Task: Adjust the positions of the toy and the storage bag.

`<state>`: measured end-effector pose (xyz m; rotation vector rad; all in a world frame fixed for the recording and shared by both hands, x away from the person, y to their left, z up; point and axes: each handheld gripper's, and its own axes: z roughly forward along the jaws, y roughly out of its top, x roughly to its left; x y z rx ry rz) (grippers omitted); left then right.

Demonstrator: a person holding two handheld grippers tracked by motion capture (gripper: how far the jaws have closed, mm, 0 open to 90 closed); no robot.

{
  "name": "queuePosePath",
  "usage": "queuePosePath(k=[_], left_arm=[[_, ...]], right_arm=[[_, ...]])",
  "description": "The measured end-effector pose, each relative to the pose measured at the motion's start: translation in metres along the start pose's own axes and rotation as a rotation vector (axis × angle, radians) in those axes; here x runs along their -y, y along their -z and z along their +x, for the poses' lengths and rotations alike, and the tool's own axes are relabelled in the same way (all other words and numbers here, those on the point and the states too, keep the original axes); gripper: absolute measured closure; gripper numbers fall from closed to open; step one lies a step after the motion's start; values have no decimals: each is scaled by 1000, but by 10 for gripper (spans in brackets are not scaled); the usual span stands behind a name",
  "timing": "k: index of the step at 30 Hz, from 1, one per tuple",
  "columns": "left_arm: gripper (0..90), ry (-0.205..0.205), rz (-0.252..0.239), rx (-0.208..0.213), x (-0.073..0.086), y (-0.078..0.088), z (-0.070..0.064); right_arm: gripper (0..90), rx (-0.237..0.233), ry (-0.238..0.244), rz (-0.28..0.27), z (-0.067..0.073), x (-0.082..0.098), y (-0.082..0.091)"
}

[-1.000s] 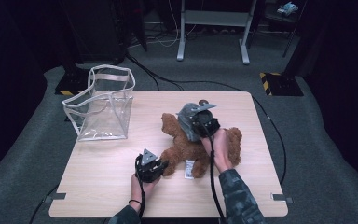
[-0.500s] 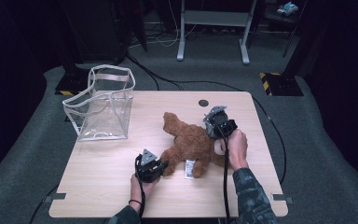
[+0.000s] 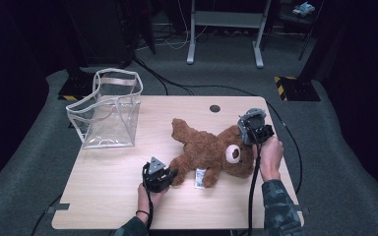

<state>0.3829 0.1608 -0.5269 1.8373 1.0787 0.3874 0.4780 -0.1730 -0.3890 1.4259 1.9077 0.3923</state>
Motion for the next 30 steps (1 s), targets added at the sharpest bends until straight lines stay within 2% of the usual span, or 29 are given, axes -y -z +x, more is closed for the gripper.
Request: queuePosePath(k=[1, 3, 4, 5, 6, 7, 8, 11, 14, 20, 23, 24, 26, 27, 28, 30], left_arm=[[754, -13, 11, 2, 0, 1, 1], [755, -15, 11, 0, 0, 1, 1], [754, -14, 11, 1, 0, 1, 1], [754, -14, 11, 1, 0, 1, 1], [754, -15, 11, 0, 0, 1, 1], [754, -16, 11, -1, 0, 1, 1], [754, -16, 11, -1, 0, 1, 1], [755, -15, 10, -2, 0, 1, 0], [754, -16, 18, 1, 0, 1, 1], [754, -19, 18, 2, 0, 1, 1], [754, -18, 18, 0, 0, 2, 1], [754, -17, 10, -7, 0, 1, 0], [754, -17, 8, -9, 0, 1, 0], [754, -17, 7, -8, 0, 1, 0], [754, -17, 7, -9, 0, 1, -1], [754, -20, 8, -8, 0, 1, -1]], right_arm=[[791, -4, -2, 2, -3, 2, -1], [790, 0, -26, 7, -8, 4, -1], [790, -42, -47, -13, -11, 6, -2], [789, -88, -64, -11, -12, 6, -3], [790, -101, -69, -8, -10, 6, -4], [790, -141, -83, -9, -8, 5, -5], [790, -203, -127, -21, -6, 4, -6], [791, -336, -184, -29, 5, -4, -9], [793, -398, -157, -37, 25, -12, -8], [794, -569, -142, -73, 61, -26, -3], [794, -582, -125, -87, 67, -29, 0], [794, -553, -99, -81, 66, -28, 1], [795, -514, -82, -79, 61, -26, 2], [795, -482, -71, -70, 56, -24, 3], [795, -429, -58, -70, 53, -21, 4], [795, -394, -67, -58, 41, -16, 4]])
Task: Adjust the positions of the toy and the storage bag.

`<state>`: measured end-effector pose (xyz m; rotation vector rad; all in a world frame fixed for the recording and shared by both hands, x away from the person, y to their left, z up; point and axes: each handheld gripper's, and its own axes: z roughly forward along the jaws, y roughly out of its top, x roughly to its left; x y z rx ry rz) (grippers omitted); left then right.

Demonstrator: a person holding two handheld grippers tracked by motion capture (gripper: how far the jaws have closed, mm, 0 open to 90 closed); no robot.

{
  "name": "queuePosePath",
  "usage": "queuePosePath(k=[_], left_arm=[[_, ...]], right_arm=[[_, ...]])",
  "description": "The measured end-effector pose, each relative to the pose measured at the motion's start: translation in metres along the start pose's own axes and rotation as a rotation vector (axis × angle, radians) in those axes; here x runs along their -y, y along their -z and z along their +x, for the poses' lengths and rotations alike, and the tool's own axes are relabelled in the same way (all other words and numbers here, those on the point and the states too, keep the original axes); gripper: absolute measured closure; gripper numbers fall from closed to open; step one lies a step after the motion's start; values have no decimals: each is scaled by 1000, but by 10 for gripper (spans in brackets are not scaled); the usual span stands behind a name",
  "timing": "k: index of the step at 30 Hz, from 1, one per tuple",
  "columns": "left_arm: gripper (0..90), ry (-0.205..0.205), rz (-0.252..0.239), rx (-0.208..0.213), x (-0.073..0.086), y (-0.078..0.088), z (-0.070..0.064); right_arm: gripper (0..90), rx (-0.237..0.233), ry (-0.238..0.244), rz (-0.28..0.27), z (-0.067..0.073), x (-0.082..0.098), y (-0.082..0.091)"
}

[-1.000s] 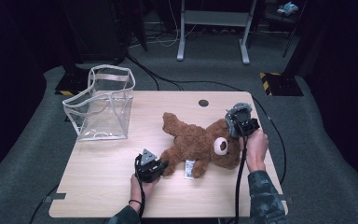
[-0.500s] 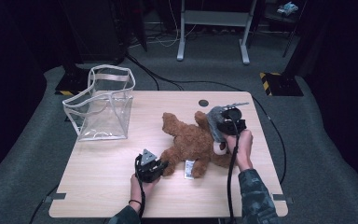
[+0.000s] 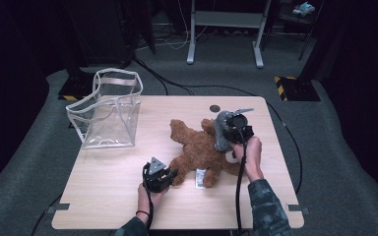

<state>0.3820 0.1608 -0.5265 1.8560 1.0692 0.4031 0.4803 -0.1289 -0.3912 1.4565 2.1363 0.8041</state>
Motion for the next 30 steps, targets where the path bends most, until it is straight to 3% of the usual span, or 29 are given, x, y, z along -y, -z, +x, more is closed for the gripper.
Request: queuePosePath(k=[5, 7, 9, 10, 12, 14, 19, 21, 24, 27, 30], left_arm=[[755, -2, 0, 2, 0, 0, 0], [754, -3, 1, 1, 0, 0, 0], [754, -2, -4, -4, 0, 0, -1], [754, -5, 1, -1, 0, 0, 0], [754, -3, -4, -3, 0, 0, -1], [754, -4, 0, -1, 0, 0, 0], [754, -2, -3, -3, 0, 0, -1], [754, -2, 0, 0, 0, 0, 0], [754, -2, -1, -1, 0, 0, 0], [753, -2, 1, 0, 0, 0, 0], [753, -1, 0, 0, 0, 0, 0]], right_arm=[[794, 101, -32, 0, -30, 17, 8], [794, 99, -66, -7, -42, 26, 10], [795, 144, -81, 0, -51, 35, 12], [794, 130, -99, -4, -56, 40, 12], [795, 162, -109, 5, -62, 49, 12], [795, 166, -128, 13, -67, 58, 11], [794, 224, -108, 68, -70, 72, 4], [794, 224, -108, 65, -71, 73, 6], [793, 203, -99, -17, -63, 64, 26], [791, 125, -63, -90, -43, 49, 44], [790, 24, -27, -131, -18, 35, 49]])
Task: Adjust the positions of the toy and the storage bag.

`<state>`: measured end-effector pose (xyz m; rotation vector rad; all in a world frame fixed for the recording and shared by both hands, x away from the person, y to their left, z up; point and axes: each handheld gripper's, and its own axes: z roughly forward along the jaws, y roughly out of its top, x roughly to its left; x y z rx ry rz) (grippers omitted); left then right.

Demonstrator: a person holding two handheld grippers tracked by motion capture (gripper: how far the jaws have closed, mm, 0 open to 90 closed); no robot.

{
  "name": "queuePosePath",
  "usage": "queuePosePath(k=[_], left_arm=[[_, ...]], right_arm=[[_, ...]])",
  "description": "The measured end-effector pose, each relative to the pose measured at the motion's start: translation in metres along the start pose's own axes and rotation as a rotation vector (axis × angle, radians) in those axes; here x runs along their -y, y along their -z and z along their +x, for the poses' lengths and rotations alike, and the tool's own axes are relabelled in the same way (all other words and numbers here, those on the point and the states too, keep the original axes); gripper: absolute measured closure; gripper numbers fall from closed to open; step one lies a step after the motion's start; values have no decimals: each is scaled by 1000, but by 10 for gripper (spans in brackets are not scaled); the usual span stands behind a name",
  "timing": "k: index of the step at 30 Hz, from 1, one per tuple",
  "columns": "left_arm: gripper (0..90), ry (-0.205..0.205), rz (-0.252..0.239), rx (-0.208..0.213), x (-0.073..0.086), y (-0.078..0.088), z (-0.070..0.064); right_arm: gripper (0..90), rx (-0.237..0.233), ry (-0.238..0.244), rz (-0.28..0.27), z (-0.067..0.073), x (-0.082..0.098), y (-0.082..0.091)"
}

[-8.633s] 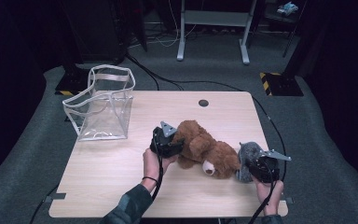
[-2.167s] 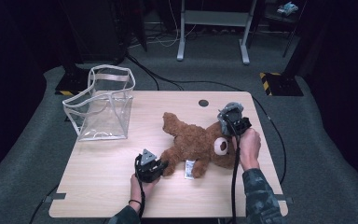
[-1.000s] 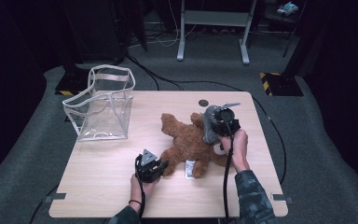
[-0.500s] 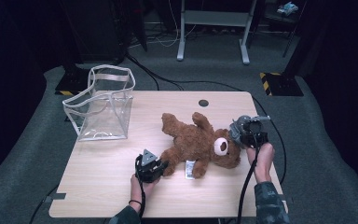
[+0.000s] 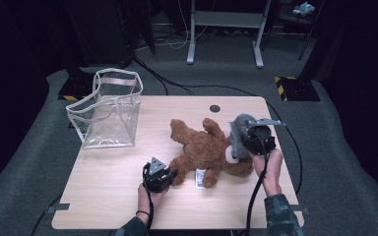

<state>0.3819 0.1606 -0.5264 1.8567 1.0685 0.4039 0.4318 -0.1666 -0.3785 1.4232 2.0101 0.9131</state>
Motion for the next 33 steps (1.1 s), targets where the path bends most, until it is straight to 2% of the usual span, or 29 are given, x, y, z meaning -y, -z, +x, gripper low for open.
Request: queuePosePath(k=[2, 3, 5, 7, 10, 11, 17, 18, 21, 22, 26, 27, 29, 30, 32, 33], left_arm=[[753, -1, 0, 0, 0, 0, 0], [753, 0, 0, 0, 0, 0, 0], [753, 1, 0, -1, 0, 0, 0], [753, 4, -1, -2, 0, 0, 0], [753, 3, 9, 5, 0, 1, 1], [753, 4, 9, 6, 0, 1, 1], [752, 3, 9, 7, 0, 1, 1], [752, 6, 1, 4, 0, 0, 1], [752, 5, 6, 8, 0, 0, 2], [752, 18, -9, 5, 0, -1, 1], [751, 15, -4, 1, 0, 0, 0], [751, 13, -3, 1, 0, 0, 0], [751, 18, -1, 11, -1, 0, 1], [750, 20, -2, 14, 0, 0, 2], [750, 24, -4, 14, 0, 0, 2], [749, 24, -4, 13, 0, 0, 2]], right_arm=[[790, -30, 42, 3, 19, -5, -8], [790, -49, 38, 18, 29, -5, -14], [790, -65, 63, 46, 44, -3, -29], [790, -96, 69, 66, 58, 1, -41], [789, -98, 87, 58, 74, 4, -45], [789, -95, 103, 46, 76, 4, -44], [788, -96, 91, 59, 67, 10, -46], [788, -95, 77, 64, 66, 11, -46], [787, -96, 80, 41, 66, 11, -43], [787, -94, 90, 21, 67, 9, -40], [787, -149, 107, -33, 76, -2, -28], [787, -142, 124, -21, 82, -3, -29], [785, -113, 168, 38, 91, -2, -39], [785, -102, 175, 56, 93, 0, -44], [784, -76, 186, 57, 94, 3, -49], [785, -81, 168, 65, 94, 3, -51]])
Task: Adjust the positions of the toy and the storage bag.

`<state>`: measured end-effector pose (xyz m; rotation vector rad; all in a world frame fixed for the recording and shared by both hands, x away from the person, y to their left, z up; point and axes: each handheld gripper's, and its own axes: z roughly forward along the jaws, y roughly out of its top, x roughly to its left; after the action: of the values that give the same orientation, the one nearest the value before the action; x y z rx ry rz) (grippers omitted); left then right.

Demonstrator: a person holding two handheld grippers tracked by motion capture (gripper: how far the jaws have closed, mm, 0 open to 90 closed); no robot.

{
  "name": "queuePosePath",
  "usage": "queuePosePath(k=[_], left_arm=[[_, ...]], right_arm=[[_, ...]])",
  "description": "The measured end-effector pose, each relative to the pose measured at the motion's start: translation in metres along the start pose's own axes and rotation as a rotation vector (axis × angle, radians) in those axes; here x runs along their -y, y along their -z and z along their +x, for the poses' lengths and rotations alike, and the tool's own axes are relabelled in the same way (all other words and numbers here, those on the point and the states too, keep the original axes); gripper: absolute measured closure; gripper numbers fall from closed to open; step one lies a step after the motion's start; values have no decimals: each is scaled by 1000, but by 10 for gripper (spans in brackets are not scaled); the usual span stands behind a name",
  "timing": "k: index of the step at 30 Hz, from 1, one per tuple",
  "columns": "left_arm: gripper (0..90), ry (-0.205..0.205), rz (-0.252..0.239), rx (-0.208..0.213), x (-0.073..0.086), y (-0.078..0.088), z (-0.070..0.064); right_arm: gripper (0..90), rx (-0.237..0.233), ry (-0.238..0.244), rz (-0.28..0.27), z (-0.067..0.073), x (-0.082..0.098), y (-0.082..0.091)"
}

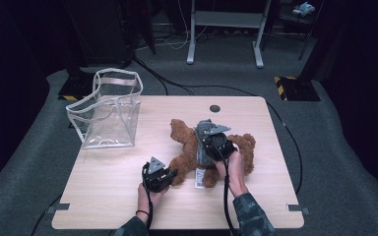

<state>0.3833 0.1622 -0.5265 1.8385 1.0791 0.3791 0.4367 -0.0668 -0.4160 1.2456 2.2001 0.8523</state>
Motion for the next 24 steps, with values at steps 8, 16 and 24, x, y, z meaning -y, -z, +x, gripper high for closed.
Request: queuePosePath(k=[8, 16, 24], left_arm=[[747, 8, -1, 4, 0, 0, 1], [746, 10, -1, 6, 0, 0, 1], [745, 12, -1, 7, 0, 0, 1]], right_arm=[[782, 3, 0, -5, 1, 0, -5], [782, -24, -16, -12, -3, 5, -8], [768, -26, -17, -7, -4, 5, -8]])
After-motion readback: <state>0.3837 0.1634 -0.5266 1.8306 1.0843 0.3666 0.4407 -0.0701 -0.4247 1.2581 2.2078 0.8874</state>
